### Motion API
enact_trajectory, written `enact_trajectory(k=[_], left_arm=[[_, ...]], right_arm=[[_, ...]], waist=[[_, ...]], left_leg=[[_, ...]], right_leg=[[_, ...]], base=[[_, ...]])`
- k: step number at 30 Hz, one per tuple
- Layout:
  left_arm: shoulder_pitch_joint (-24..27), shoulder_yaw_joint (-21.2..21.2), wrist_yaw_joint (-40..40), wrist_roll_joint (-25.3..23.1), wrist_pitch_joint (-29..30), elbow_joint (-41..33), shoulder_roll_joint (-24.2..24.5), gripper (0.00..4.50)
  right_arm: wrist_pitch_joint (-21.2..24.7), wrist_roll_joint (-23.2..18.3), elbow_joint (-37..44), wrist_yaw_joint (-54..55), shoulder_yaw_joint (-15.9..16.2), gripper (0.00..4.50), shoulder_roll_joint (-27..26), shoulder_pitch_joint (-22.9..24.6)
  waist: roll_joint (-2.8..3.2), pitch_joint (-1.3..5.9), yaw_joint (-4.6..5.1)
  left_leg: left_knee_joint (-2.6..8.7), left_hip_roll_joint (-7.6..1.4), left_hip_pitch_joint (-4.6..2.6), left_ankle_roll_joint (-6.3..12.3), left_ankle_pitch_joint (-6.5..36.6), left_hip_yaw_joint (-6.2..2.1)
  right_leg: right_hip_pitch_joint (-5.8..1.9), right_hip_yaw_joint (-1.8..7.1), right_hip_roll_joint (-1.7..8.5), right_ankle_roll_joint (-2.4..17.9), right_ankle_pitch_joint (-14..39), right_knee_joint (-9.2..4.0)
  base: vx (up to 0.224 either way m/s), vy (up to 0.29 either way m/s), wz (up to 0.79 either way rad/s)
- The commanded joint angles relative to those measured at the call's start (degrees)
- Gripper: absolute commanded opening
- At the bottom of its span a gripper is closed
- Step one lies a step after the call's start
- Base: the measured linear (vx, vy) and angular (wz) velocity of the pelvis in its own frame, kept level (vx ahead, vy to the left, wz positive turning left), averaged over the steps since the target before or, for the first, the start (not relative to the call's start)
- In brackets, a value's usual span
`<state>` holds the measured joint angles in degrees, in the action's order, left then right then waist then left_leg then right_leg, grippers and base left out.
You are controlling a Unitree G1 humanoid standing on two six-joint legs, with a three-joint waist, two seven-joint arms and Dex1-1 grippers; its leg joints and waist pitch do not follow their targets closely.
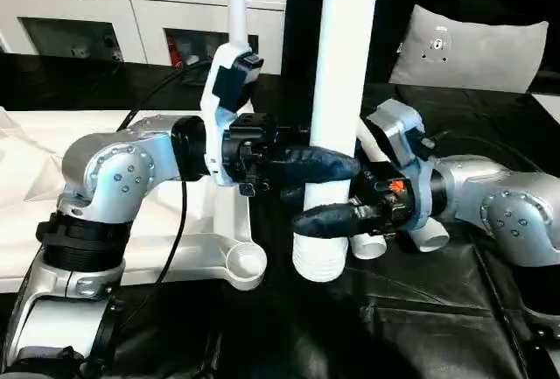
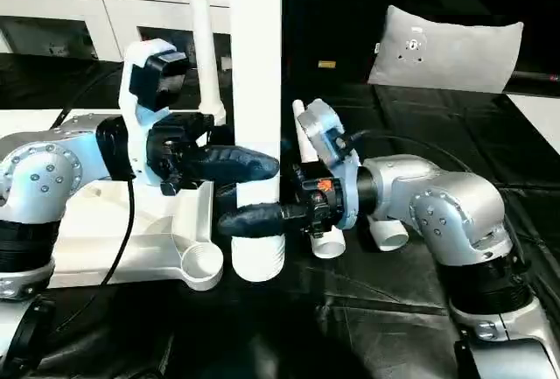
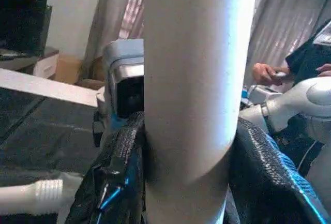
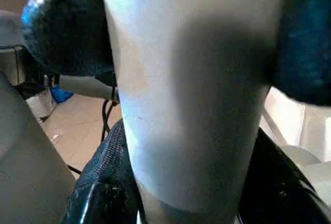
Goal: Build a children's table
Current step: Pick table leg
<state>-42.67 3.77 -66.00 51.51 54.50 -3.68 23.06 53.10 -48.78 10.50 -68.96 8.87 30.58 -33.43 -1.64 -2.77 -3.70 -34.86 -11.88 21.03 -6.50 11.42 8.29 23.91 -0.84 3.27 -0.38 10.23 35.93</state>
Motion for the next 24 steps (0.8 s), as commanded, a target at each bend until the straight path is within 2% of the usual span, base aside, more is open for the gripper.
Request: enact_trajectory(k=[1,9,11,14,15,16,21,22,24], left_arm=[[-1.7,-0.5,1.2,-1.3,-2.2,-0.1,0.3,1.9],[-1.8,-0.3,0.6,-1.6,-2.2,-0.1,0.4,1.9],[-1.8,-0.2,0.4,-1.7,-2.2,-0.1,0.4,1.9],[-1.6,0.2,-0.1,-1.7,-2.1,-0.5,0.7,1.9],[-1.6,0.3,-0.2,-1.7,-2.1,-0.6,0.8,1.9],[-1.6,0.4,-0.3,-1.7,-2.1,-0.5,0.9,1.9],[-1.7,0.4,-0.7,-1.7,-2.1,-0.4,0.9,1.9],[-1.8,0.4,-0.8,-1.8,-2.1,-0.3,0.9,1.9],[-1.8,0.4,-0.9,-1.8,-2.1,-0.3,0.9,1.9]], right_arm=[[0.8,1.1,0.6,0.1,2.2,2.61,0.4,0.2],[0.6,0.9,0.1,0.2,1.9,2.77,-0.3,0.0],[0.9,0.6,-0.2,0.2,1.6,2.48,-0.5,-0.1],[1.1,-0.1,-0.4,0.4,0.7,2.35,-1.0,-0.2],[1.0,-0.2,-0.4,0.5,0.5,2.1,-1.2,-0.2],[0.7,0.0,-0.5,0.6,0.4,2.04,-1.2,-0.3],[-0.6,0.9,-0.6,0.5,0.4,2.02,-1.1,-0.4],[-0.4,0.8,-0.8,0.3,0.1,2.35,-0.9,-0.4],[0.0,0.5,-1.0,0.1,-0.1,2.7,-0.7,-0.4]], waist=[[-0.25,3.66,-0.27],[-0.19,3.72,-0.26],[-0.26,3.75,-0.26],[-0.14,3.69,-0.22],[-0.15,3.73,-0.25],[-0.11,3.74,-0.26],[-0.06,3.72,-0.25],[-0.08,3.73,-0.24],[-0.11,3.73,-0.24]], left_leg=[[3.72,0.19,0.06,-0.49,4.7,1.3],[3.68,0.2,0.02,-0.45,4.9,1.31],[3.66,0.22,0.04,-0.36,4.8,1.33],[3.66,0.25,0.07,-0.48,5.1,1.32],[3.67,0.23,0.01,-0.55,5.1,1.3],[3.67,0.23,0.02,-0.55,5.0,1.3],[3.69,0.2,-0.03,-0.62,5.2,1.29],[3.67,0.22,-0.01,-0.59,5.3,1.3],[3.68,0.24,0.02,-0.56,5.1,1.3]], right_leg=[[-3.79,1.17,2.27,11.0,10.7,-3.83],[-3.82,1.18,2.27,11.3,10.1,-3.77],[-3.87,1.19,2.31,11.4,10.2,-3.76],[-3.81,1.17,2.24,11.3,10.3,-3.81],[-3.83,1.17,2.28,11.3,10.4,-3.78],[-3.83,1.17,2.27,11.3,10.2,-3.75],[-3.79,1.17,2.27,11.4,10.2,-3.77],[-3.82,1.18,2.28,11.4,10.2,-3.77],[-3.85,1.17,2.26,11.4,10.1,-3.76]], base=[[0.0,0.0,0.0],[0.0,0.0,0.0],[0.0,0.0,0.0],[0.0,0.0,0.0],[0.0,0.0,0.0],[0.0,0.0,0.0],[0.0,0.0,0.0],[0.0,0.0,0.0],[0.0,0.0,0.0]])
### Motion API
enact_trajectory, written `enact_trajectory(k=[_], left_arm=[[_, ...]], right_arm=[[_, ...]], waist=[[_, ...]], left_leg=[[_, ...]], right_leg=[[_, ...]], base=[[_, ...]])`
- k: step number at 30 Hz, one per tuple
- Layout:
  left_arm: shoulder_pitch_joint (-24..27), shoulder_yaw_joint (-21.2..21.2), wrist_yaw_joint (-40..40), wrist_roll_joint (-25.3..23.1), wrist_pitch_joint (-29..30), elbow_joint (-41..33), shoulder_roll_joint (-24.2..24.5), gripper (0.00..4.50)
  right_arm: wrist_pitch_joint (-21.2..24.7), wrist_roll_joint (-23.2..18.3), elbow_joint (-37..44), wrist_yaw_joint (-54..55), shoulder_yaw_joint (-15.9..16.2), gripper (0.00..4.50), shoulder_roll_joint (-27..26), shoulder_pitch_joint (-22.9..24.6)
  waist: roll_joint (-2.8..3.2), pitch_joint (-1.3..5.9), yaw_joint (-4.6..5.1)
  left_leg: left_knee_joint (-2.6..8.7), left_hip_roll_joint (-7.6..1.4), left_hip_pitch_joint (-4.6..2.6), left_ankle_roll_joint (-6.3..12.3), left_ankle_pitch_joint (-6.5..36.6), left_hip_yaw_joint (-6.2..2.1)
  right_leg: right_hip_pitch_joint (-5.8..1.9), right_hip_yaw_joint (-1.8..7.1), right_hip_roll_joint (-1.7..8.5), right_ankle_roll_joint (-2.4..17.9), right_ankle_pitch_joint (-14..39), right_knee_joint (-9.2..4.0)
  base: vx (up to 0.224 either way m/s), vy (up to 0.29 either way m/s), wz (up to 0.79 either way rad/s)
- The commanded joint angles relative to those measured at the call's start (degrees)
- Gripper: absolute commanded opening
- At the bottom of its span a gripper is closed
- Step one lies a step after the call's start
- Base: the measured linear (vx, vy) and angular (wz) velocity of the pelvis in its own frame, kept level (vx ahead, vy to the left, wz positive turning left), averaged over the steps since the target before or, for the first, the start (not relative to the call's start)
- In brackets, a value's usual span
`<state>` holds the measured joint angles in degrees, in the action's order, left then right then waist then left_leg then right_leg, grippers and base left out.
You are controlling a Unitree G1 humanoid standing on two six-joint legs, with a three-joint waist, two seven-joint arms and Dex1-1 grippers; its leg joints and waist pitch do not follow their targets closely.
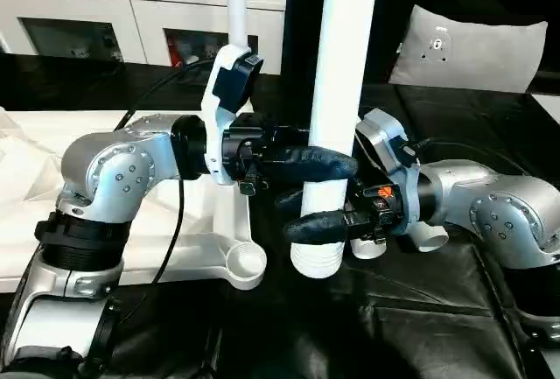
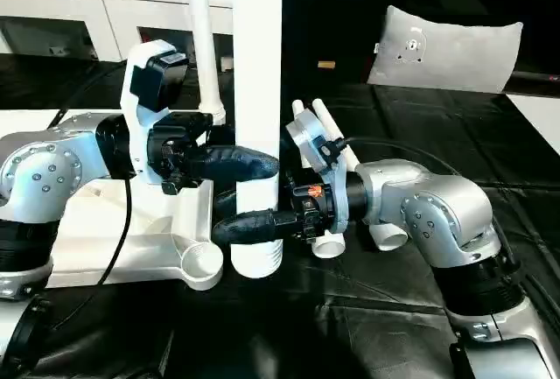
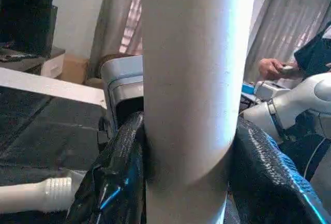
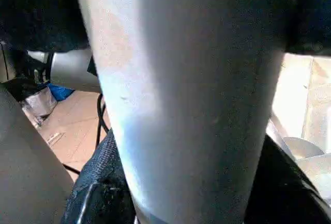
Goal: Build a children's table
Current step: Pick table leg
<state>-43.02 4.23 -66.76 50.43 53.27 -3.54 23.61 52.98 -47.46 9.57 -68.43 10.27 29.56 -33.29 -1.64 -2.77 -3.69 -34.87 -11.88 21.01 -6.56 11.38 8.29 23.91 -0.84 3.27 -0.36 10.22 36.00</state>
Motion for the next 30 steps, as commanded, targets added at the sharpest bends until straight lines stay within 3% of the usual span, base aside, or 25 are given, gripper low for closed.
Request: enact_trajectory(k=[1,5,10,12,21,25,30], left_arm=[[-1.4,0.0,-0.1,-0.7,-0.9,-0.4,0.4,1.9],[-1.4,0.1,-0.6,-0.6,-0.7,-0.6,0.7,1.9],[-1.4,0.2,-0.7,-0.6,-0.7,-0.6,0.7,1.9],[-1.3,0.3,-0.9,-0.7,-0.7,-0.6,0.7,1.9],[-1.7,0.2,-0.7,-1.0,-1.0,-0.1,0.3,1.9],[-1.8,0.3,-0.5,-1.6,-1.4,0.1,0.2,1.9],[-1.6,0.1,1.5,-3.0,-1.9,0.6,-0.1,1.9]], right_arm=[[0.2,-0.9,0.0,-0.4,-1.6,2.77,0.3,-0.6],[0.1,-1.5,0.2,-0.4,-2.4,3.1,0.3,-0.6],[0.4,-2.3,0.2,-0.4,-3.0,3.14,0.1,-0.6],[0.8,-2.8,0.1,-0.4,-3.2,2.8,0.0,-0.6],[1.3,-2.6,0.5,-0.3,-2.1,2.05,0.2,-0.1],[1.3,-2.3,0.5,-0.4,-2.0,1.98,0.3,0.0],[0.9,-1.9,0.2,-0.2,-1.9,1.96,0.0,0.1]], waist=[[-0.11,3.76,-0.26],[-0.04,3.72,-0.26],[0.06,3.75,-0.26],[0.05,3.75,-0.26],[0.07,3.78,-0.28],[0.23,3.77,-0.28],[-0.13,3.77,-0.25]], left_leg=[[3.68,0.22,0.01,-0.46,5.2,1.3],[3.69,0.24,0.01,-0.47,5.4,1.3],[3.68,0.21,-0.03,-0.39,5.3,1.29],[3.68,0.23,-0.01,-0.49,5.5,1.3],[3.68,0.25,0.01,-0.57,5.4,1.26],[3.71,0.23,-0.02,-0.65,5.6,1.24],[3.68,0.22,-0.03,-0.47,5.5,1.31]], right_leg=[[-3.86,1.17,2.28,11.5,10.2,-3.83],[-3.81,1.17,2.24,11.4,10.3,-3.85],[-3.81,1.15,2.24,11.8,9.5,-3.78],[-3.83,1.16,2.27,11.8,10.0,-3.85],[-3.9,1.14,2.26,11.8,9.7,-3.8],[-3.85,1.13,2.25,11.9,9.5,-3.78],[-3.86,1.14,2.24,12.0,9.4,-3.8]], base=[[0.0,0.0,0.0],[0.0,0.0,0.0],[0.0,0.0,0.0],[0.0,0.0,0.0],[0.0,0.0,0.0],[0.0,0.0,0.0],[0.0,0.0,0.0]])
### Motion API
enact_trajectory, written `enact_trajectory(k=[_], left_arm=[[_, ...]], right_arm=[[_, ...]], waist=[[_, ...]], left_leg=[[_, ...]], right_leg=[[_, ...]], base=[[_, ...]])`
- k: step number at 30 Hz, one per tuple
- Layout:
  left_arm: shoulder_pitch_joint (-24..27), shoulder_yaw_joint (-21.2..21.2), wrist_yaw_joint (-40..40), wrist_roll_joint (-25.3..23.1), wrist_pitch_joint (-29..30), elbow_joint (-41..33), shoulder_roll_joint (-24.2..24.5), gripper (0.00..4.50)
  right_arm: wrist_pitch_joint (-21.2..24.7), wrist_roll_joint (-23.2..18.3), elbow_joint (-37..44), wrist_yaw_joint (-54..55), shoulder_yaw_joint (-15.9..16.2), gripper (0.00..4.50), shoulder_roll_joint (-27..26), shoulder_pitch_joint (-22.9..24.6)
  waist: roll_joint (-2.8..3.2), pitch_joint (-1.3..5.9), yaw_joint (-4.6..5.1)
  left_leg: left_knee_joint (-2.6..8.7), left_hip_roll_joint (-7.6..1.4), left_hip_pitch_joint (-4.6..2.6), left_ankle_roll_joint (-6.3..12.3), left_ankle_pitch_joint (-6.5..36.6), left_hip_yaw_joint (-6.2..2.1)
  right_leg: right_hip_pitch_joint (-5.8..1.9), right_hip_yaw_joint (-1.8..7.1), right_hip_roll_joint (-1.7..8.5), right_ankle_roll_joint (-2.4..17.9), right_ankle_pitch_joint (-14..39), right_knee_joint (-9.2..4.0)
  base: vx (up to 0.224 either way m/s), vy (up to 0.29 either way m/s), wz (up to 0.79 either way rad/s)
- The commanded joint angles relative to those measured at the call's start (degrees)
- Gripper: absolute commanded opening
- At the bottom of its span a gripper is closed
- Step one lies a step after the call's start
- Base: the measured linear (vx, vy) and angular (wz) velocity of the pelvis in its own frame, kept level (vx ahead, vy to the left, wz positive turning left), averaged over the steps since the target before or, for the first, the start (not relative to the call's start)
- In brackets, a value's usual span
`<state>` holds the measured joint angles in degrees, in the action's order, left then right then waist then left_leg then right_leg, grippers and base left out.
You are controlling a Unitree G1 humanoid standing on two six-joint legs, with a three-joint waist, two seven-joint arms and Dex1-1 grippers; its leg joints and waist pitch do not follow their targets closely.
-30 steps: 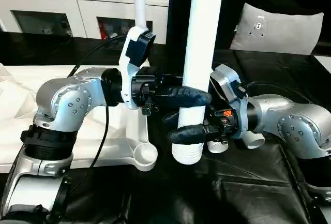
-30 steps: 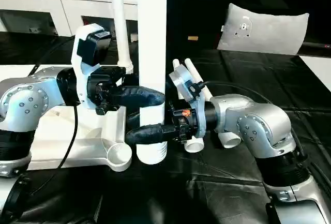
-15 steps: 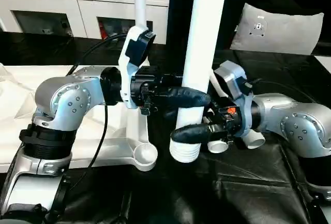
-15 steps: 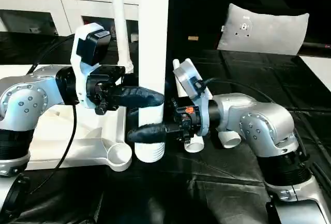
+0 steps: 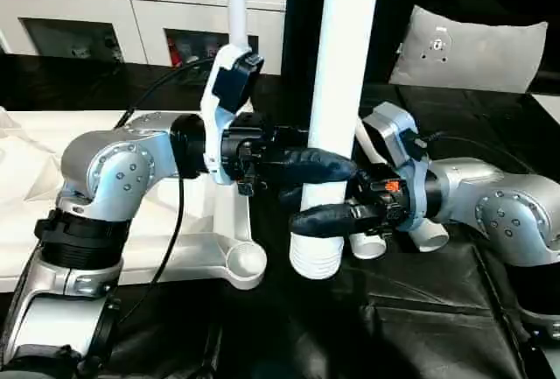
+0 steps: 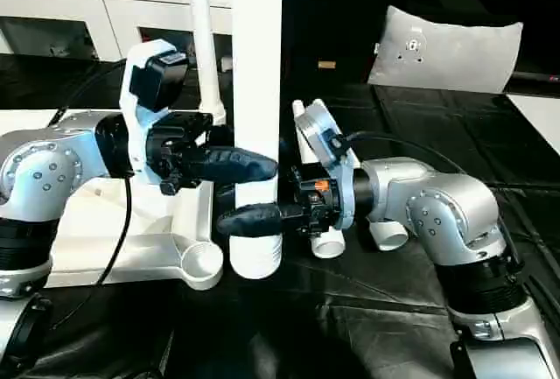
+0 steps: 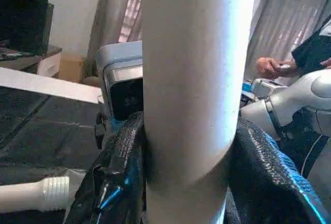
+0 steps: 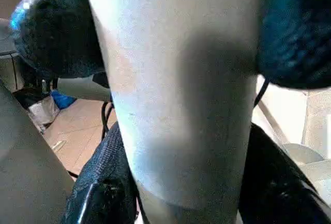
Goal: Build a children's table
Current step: Pick table leg
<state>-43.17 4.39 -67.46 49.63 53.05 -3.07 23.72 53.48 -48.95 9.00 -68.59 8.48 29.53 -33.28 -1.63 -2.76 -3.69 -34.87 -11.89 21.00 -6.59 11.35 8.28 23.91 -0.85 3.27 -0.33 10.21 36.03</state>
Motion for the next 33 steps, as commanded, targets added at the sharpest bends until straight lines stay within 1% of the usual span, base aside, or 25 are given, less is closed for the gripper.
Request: enact_trajectory(k=[1,2,4,5,6,7,8,9,10,11,12,13,14,15,16,18,19,21,22,24,26,27,29,30,33], left_arm=[[-1.4,0.0,2.5,-2.6,-1.9,0.2,-0.1,1.9],[-1.4,0.0,3.8,-3.2,-1.6,0.5,-0.2,1.9],[-1.3,0.1,4.8,-3.9,-1.6,0.6,-0.1,1.9],[-1.1,0.2,5.1,-4.0,-1.2,0.4,0.2,1.9],[-0.9,-0.2,5.0,-3.3,-0.9,-0.2,0.3,2.46],[-0.9,-0.2,5.0,-3.3,-0.9,-0.2,0.3,2.46],[-0.7,-0.6,5.0,-2.7,-0.5,-0.6,0.2,2.6],[-0.5,-0.9,5.1,-2.3,-0.3,-1.0,0.2,2.6],[-0.3,-1.0,5.1,-1.8,0.0,-1.4,0.2,2.62],[0.0,-1.2,5.4,-1.4,0.3,-1.7,0.1,2.62],[0.0,-1.2,5.4,-1.4,0.3,-1.7,0.1,2.92],[0.2,-1.5,5.7,-0.9,0.6,-2.0,0.0,3.0],[0.4,-1.8,5.9,-0.5,0.8,-2.1,-0.1,3.01],[0.7,-2.2,6.2,0.0,1.0,-2.3,-0.2,3.03],[0.9,-2.5,6.4,0.2,1.0,-2.3,-0.3,3.16],[1.4,-3.8,7.5,1.1,1.2,-2.3,-0.8,3.42],[2.3,-5.7,9.1,3.1,1.5,-2.3,-2.0,3.42],[2.9,-7.3,10.4,5.0,1.8,-2.2,-3.2,3.49],[3.3,-8.5,11.4,6.3,2.0,-2.2,-4.1,3.76],[3.7,-9.5,12.4,7.5,1.9,-2.3,-5.0,3.86],[4.8,-12.7,17.7,11.7,1.8,-2.7,-9.1,4.05],[5.0,-13.1,18.3,12.3,1.7,-2.8,-9.6,4.16],[5.5,-14.6,21.5,14.7,1.2,-2.8,-11.8,4.28],[5.8,-15.7,23.8,16.2,0.7,-3.0,-13.4,4.28],[6.5,-17.7,28.8,17.8,-0.7,-3.2,-16.3,4.31]], right_arm=[[0.3,-0.4,0.7,0.0,-0.1,1.96,0.0,0.1],[0.1,-0.2,0.6,0.3,-0.1,1.96,-0.1,0.2],[0.0,-0.1,0.6,0.5,0.0,1.96,-0.3,0.4],[-0.2,0.0,0.9,0.9,0.0,1.96,-0.5,0.8],[-0.3,0.2,1.2,1.2,0.1,1.94,-0.7,1.1],[-0.3,0.2,1.2,1.2,0.1,1.94,-0.7,1.1],[-0.3,0.2,1.4,1.4,0.0,1.94,-0.8,1.4],[-0.4,0.2,1.5,1.6,0.0,1.94,-0.8,1.6],[-0.5,0.3,1.6,1.8,0.0,1.93,-0.9,1.9],[-0.6,0.4,1.7,2.1,-0.1,1.93,-1.1,2.2],[-0.6,0.4,1.7,2.1,-0.1,1.91,-1.1,2.2],[-0.7,0.4,1.9,2.5,-0.2,1.91,-1.2,2.5],[-0.7,0.3,2.0,2.7,-0.3,1.91,-1.3,2.7],[-0.6,0.2,2.3,3.0,-0.5,1.91,-1.5,3.0],[-0.6,0.1,2.5,3.2,-0.5,1.91,-1.6,3.2],[-0.6,0.1,3.1,3.7,-0.6,1.91,-1.8,3.9],[-0.6,-0.2,3.4,4.4,-1.0,1.91,-2.2,4.6],[-0.7,-0.4,3.6,5.2,-1.4,1.91,-2.6,5.0],[-0.8,-0.4,3.6,5.7,-1.6,1.91,-3.0,5.3],[-1.0,-0.5,3.6,6.3,-1.9,1.91,-3.5,5.7],[-1.3,-0.6,3.5,8.9,-2.9,1.91,-5.2,7.0],[-1.3,-0.7,3.6,9.1,-3.0,1.91,-5.3,7.1],[-1.1,-1.1,4.0,10.2,-3.4,1.91,-6.0,8.0],[-1.2,-1.4,4.5,10.9,-3.5,1.91,-6.6,8.6],[-1.6,-2.4,5.2,13.1,-4.6,1.91,-8.4,9.7]], waist=[[-0.07,3.77,-0.28],[0.18,3.75,-0.29],[0.15,3.78,-0.27],[0.81,3.76,-0.36],[0.47,3.8,-0.22],[0.43,3.84,-0.25],[0.5,3.83,-0.26],[1.06,3.8,-0.29],[0.87,3.79,-0.19],[0.97,3.82,-0.25],[0.82,3.76,-0.18],[1.07,3.84,-0.21],[1.1,3.78,-0.16],[1.3,3.74,-0.16],[1.11,3.78,-0.12],[1.07,3.78,-0.14],[1.08,3.81,-0.12],[1.07,3.78,-0.12],[1.17,3.84,-0.12],[1.18,3.73,-0.12],[1.13,3.68,0.04],[0.98,3.67,-0.03],[1.02,3.62,-0.05],[0.99,3.66,-0.13],[0.86,3.62,-0.08]], left_leg=[[3.67,0.21,0.01,-0.47,5.6,1.28],[3.69,0.21,0.0,-0.52,5.5,1.25],[3.65,0.24,0.05,-0.58,5.5,1.26],[3.67,0.23,-0.03,-0.77,5.6,1.17],[3.64,0.29,0.0,-0.77,5.9,1.26],[3.67,0.31,-0.01,-0.76,5.8,1.23],[3.69,0.24,-0.02,-0.79,5.8,1.19],[3.67,0.24,-0.1,-0.91,6.1,1.11],[3.68,0.22,-0.11,-0.89,6.4,1.17],[3.69,0.26,-0.11,-1.06,6.6,1.12],[3.72,0.29,-0.08,-1.09,7.0,1.15],[3.69,0.28,-0.09,-1.16,6.9,1.1],[3.7,0.25,-0.08,-1.23,6.9,1.11],[3.72,0.3,-0.11,-1.28,7.2,1.07],[3.7,0.32,-0.1,-1.24,7.3,1.11],[3.73,0.31,-0.07,-1.24,7.1,1.11],[3.71,0.29,-0.05,-1.23,7.0,1.08],[3.67,0.34,0.0,-1.22,7.2,1.1],[3.63,0.33,-0.01,-1.27,7.4,1.1],[3.7,0.33,-0.09,-1.23,8.4,1.1],[3.74,0.26,0.01,-1.24,8.8,1.11],[3.67,0.38,-0.02,-1.24,9.1,1.12],[3.7,0.36,0.01,-0.97,9.1,1.14],[3.72,0.33,0.03,-0.92,8.8,1.1],[3.76,0.35,0.07,-0.53,8.1,1.09]], right_leg=[[-3.89,1.14,2.28,12.0,9.6,-3.79],[-3.86,1.14,2.27,11.9,9.7,-3.77],[-3.91,1.15,2.28,11.9,9.7,-3.82],[-3.82,1.14,2.29,12.0,9.3,-3.77],[-3.87,1.12,2.19,12.0,9.2,-3.88],[-3.93,1.1,2.18,12.1,9.1,-3.84],[-3.91,1.09,2.19,12.2,8.8,-3.81],[-3.84,1.07,2.2,12.3,8.8,-3.75],[-3.83,1.06,2.18,12.4,8.9,-3.9],[-3.87,1.05,2.18,12.5,8.9,-3.82],[-3.9,1.03,2.16,12.5,9.5,-3.94],[-3.95,1.05,2.2,12.5,9.3,-3.87],[-3.89,1.06,2.16,12.5,9.2,-3.89],[-3.86,1.03,2.11,12.4,9.5,-3.89],[-3.89,1.04,2.08,12.3,9.5,-3.99],[-3.91,1.05,2.06,12.4,9.2,-3.98],[-3.93,1.03,2.07,12.5,8.9,-3.93],[-3.93,1.01,2.11,12.9,8.8,-4.0],[-3.93,0.99,2.1,13.0,9.0,-3.9],[-3.74,0.97,2.09,12.8,10.5,-4.17],[-3.81,1.03,2.07,12.4,11.1,-4.2],[-3.79,0.96,2.1,12.2,12.5,-4.49],[-3.75,0.98,2.03,11.5,13.2,-4.58],[-3.83,0.96,2.08,11.1,13.7,-4.52],[-3.76,0.88,2.04,10.4,14.0,-4.67]], base=[[0.0,0.0,0.0],[0.0,0.0,0.0],[0.0,0.0,0.0],[0.0,0.0,0.0],[0.0,0.0,0.0],[0.0,0.0,0.0],[0.0,0.0,0.0],[0.0,0.0,0.0],[0.0,0.0,0.0],[0.0,0.0,0.0],[0.0,0.0,0.0],[0.0,0.0,0.0],[0.0,0.0,0.0],[0.0,0.0,0.0],[0.0,0.0,0.0],[0.0,0.0,0.0],[0.0,0.0,0.0],[0.0,0.0,0.0],[0.0,0.0,0.0],[0.0,0.0,0.0],[0.0,0.0,0.0],[0.0,0.0,0.0],[0.0,0.0,0.0],[0.0,0.0,0.0],[0.0,0.0,0.0]])
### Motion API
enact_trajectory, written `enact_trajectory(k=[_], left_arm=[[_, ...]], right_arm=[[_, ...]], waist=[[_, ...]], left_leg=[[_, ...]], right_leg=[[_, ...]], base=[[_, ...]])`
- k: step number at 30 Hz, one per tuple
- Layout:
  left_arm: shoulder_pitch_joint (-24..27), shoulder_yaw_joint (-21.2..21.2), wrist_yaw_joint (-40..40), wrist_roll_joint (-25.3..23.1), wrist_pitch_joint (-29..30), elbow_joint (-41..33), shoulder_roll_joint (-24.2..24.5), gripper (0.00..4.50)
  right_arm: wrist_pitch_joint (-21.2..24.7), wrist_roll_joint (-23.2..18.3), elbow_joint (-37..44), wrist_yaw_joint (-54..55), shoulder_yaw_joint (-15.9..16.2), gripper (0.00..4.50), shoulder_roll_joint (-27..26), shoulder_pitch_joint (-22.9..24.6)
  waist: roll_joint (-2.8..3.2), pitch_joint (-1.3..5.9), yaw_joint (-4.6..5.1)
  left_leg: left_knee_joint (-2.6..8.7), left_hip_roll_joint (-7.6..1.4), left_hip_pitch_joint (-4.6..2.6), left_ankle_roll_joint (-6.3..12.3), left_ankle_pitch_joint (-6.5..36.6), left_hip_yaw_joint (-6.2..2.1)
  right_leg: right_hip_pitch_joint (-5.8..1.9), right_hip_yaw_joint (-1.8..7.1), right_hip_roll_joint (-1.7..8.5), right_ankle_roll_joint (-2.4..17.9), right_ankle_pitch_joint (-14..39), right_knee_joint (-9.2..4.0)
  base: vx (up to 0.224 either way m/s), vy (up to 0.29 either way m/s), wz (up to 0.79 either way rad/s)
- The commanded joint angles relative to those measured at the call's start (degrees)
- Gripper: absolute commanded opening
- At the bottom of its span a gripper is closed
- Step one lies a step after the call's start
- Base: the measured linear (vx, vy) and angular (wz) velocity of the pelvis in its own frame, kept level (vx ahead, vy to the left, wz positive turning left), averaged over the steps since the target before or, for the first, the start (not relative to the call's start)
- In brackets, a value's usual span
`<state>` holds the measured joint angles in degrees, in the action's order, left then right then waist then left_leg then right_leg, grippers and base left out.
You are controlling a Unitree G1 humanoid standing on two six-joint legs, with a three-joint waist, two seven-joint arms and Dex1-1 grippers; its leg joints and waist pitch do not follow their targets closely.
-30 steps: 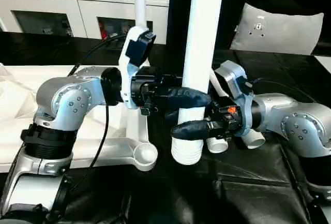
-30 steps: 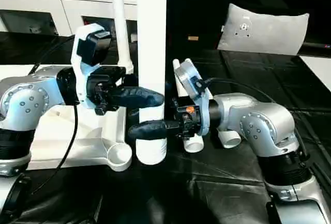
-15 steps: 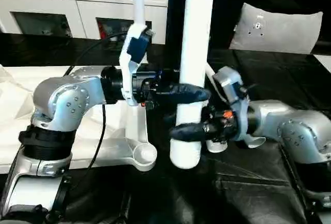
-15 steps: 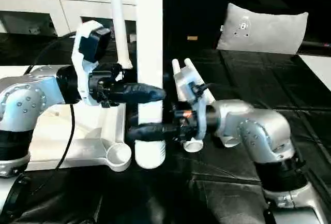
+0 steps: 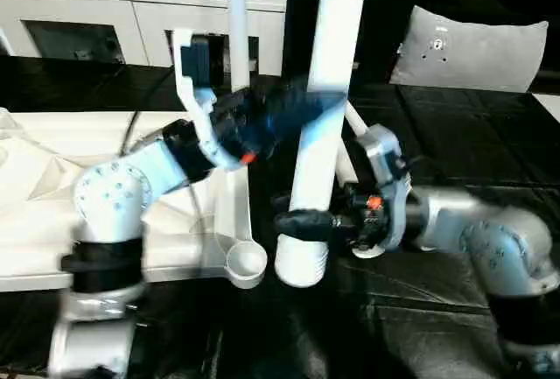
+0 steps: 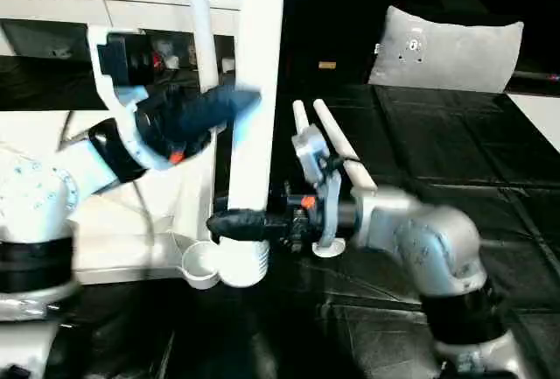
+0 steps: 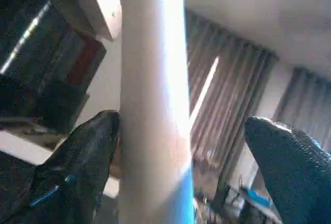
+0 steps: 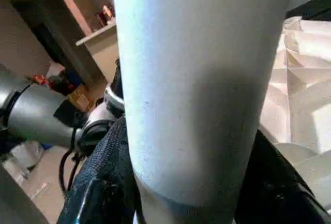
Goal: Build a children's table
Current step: Pick table leg
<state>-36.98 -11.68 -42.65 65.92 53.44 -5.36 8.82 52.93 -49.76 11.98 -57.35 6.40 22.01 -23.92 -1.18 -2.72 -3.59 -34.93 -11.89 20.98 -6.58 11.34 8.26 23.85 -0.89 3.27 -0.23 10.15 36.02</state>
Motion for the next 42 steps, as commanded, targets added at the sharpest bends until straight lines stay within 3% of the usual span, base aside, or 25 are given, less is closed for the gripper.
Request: enact_trajectory(k=[1,5,8,9,11,12,13,14,15,18,20,22,27,30,31,32,33,34,39,42], left_arm=[[0.6,-2.4,5.7,1.6,-1.8,-0.9,-2.3,4.31],[2.0,-6.9,15.9,-1.1,-7.0,-1.2,-5.8,4.31],[2.6,-7.9,19.4,-3.5,-8.6,-1.4,-5.9,4.31],[3.3,-7.9,22.2,-6.8,-9.8,-1.5,-5.1,4.31],[3.3,-7.9,22.2,-6.8,-9.8,-1.5,-5.1,4.31],[4.5,-5.2,25.0,-14.3,-10.3,-1.3,-1.8,4.31],[4.7,-4.3,25.3,-16.0,-10.4,-1.3,-0.9,4.31],[5.3,0.6,25.7,-22.5,-9.7,-1.7,3.1,4.31],[5.4,2.5,25.3,-23.6,-9.4,-2.3,4.3,4.31],[4.8,4.9,25.3,-23.9,-9.0,-3.8,5.0,4.31],[4.2,7.3,24.5,-24.6,-8.7,-5.1,5.7,4.31],[4.1,8.2,24.0,-25.0,-8.6,-5.6,5.9,4.31],[3.3,9.8,21.7,-25.2,-7.9,-8.3,7.0,4.31],[3.3,10.8,21.5,-25.8,-7.5,-10.4,7.8,4.31],[3.6,11.8,21.2,-25.7,-7.3,-12.2,8.3,4.31],[3.9,12.4,20.9,-25.7,-7.2,-13.3,8.6,4.31],[4.3,12.9,21.4,-25.5,-6.7,-14.7,8.7,4.31],[5.1,13.4,22.7,-25.1,-5.5,-16.4,8.4,4.31],[6.2,14.3,22.4,-26.1,-5.5,-17.8,8.9,4.31],[8.3,11.7,24.1,-27.8,-7.6,-16.1,8.8,4.31]], right_arm=[[-1.4,-1.5,2.4,3.0,-2.9,1.91,-1.6,0.7],[-3.4,1.4,3.3,9.9,-3.6,1.91,-5.1,1.6],[-4.9,3.8,3.5,12.0,-2.9,1.91,-5.7,1.8],[-8.2,7.4,3.2,14.0,-2.1,1.91,-6.4,1.8],[-8.2,7.4,3.2,14.0,-2.1,1.91,-6.4,1.8],[-13.0,12.5,2.4,17.3,-0.7,1.91,-7.9,1.9],[-14.0,13.6,2.3,17.9,-0.4,1.91,-8.3,2.0],[-18.1,18.0,1.8,19.7,2.0,1.91,-9.3,2.3],[-19.4,19.5,1.5,20.5,3.0,1.91,-9.6,2.4],[-21.9,23.2,-0.3,22.4,5.5,1.9,-9.5,2.2],[-24.6,27.2,-2.2,23.7,7.9,1.9,-8.8,2.1],[-25.5,28.5,-2.7,23.8,8.6,1.9,-8.8,2.2],[-28.0,30.5,-3.7,24.1,8.9,1.9,-10.2,2.8],[-29.3,31.6,-4.8,25.1,8.8,1.9,-10.3,2.9],[-29.5,31.8,-4.9,25.4,8.8,1.9,-10.2,3.0],[-29.7,31.9,-5.0,25.5,8.8,1.9,-10.1,3.1],[-30.0,32.1,-5.2,25.8,8.8,1.9,-10.1,3.3],[-30.2,32.4,-5.4,26.0,8.8,1.9,-10.0,3.5],[-30.6,33.2,-5.5,26.2,8.5,1.9,-10.5,4.1],[-30.5,32.6,-5.1,28.3,7.1,1.9,-12.0,5.2]], waist=[[0.51,3.51,-0.15],[0.64,3.47,0.23],[0.77,3.43,0.38],[0.5,3.47,0.4],[0.73,3.41,0.52],[0.55,3.46,0.46],[0.2,3.47,0.52],[0.33,3.52,0.43],[0.51,3.5,0.64],[0.95,3.68,0.38],[0.89,3.64,0.38],[0.52,3.66,0.5],[0.51,3.4,0.83],[0.51,3.39,1.14],[-0.56,3.38,1.37],[0.04,3.32,1.27],[0.26,3.35,1.44],[0.04,3.3,1.57],[0.1,3.29,1.69],[0.15,3.34,1.76]], left_leg=[[3.86,0.33,0.16,-0.54,8.1,1.13],[3.92,0.41,0.17,-0.87,8.6,1.01],[4.05,0.27,0.14,-1.18,8.6,0.89],[4.04,0.34,0.08,-1.17,8.9,0.96],[4.17,0.27,0.13,-1.44,9.0,0.89],[4.23,0.15,0.08,-1.57,8.4,0.83],[4.29,0.12,0.17,-1.45,8.4,0.83],[4.32,0.15,0.11,-1.6,8.3,0.75],[4.29,0.18,0.01,-1.75,8.4,0.82],[4.14,0.09,-0.37,-2.53,7.1,0.95],[4.24,0.17,-0.07,-2.87,7.2,0.94],[4.16,0.35,0.18,-2.52,6.8,1.02],[4.26,0.4,0.23,-2.17,8.6,1.09],[4.28,0.3,0.16,-2.19,9.0,1.05],[4.27,0.24,0.24,-1.96,8.9,1.18],[4.33,0.29,0.3,-2.06,8.9,1.08],[4.23,0.2,0.21,-2.15,8.8,1.11],[4.23,0.2,0.24,-2.14,8.9,1.15],[4.18,0.36,0.26,-1.9,9.5,1.16],[4.17,0.38,0.31,-1.96,9.2,1.16]], right_leg=[[-3.67,0.96,2.05,9.8,14.5,-4.75],[-3.56,0.85,1.9,8.5,16.4,-5.11],[-3.45,0.9,1.83,7.2,16.3,-5.11],[-3.44,0.91,1.82,6.8,16.9,-5.22],[-3.31,0.92,1.82,6.3,17.0,-5.16],[-3.16,0.95,1.85,6.1,15.8,-4.93],[-3.16,0.94,1.87,5.7,15.9,-5.01],[-3.04,0.96,1.94,4.6,16.3,-4.8],[-2.92,1.06,1.93,4.2,16.5,-4.8],[-2.83,1.25,1.85,7.2,9.9,-4.28],[-3.11,1.15,1.87,8.3,8.0,-3.98],[-3.5,1.2,1.84,8.9,6.0,-3.8],[-3.39,1.29,1.97,7.4,11.5,-4.39],[-3.22,1.27,1.88,7.4,12.0,-4.35],[-3.29,1.27,1.81,7.2,12.3,-4.46],[-3.32,1.29,1.93,7.1,13.1,-4.3],[-3.13,1.31,1.9,7.1,12.7,-4.32],[-3.14,1.3,1.82,7.1,12.4,-4.32],[-3.1,1.28,1.73,6.6,13.5,-4.49],[-3.06,1.3,1.7,6.5,12.9,-4.5]], base=[[0.0,0.0,0.0],[0.0,0.0,0.0],[0.0,0.0,0.0],[0.0,0.0,0.0],[0.0,0.0,0.0],[0.0,0.0,0.0],[0.0,0.0,0.0],[0.0,0.0,0.0],[0.0,0.0,0.0],[0.0,0.0,0.0],[0.0,0.0,0.0],[0.0,0.0,0.0],[0.0,0.0,0.0],[0.0,0.0,0.0],[0.0,0.0,0.0],[0.0,0.0,0.0],[0.0,0.0,0.0],[0.0,0.0,0.0],[0.0,0.0,0.0],[0.0,0.0,0.0]])
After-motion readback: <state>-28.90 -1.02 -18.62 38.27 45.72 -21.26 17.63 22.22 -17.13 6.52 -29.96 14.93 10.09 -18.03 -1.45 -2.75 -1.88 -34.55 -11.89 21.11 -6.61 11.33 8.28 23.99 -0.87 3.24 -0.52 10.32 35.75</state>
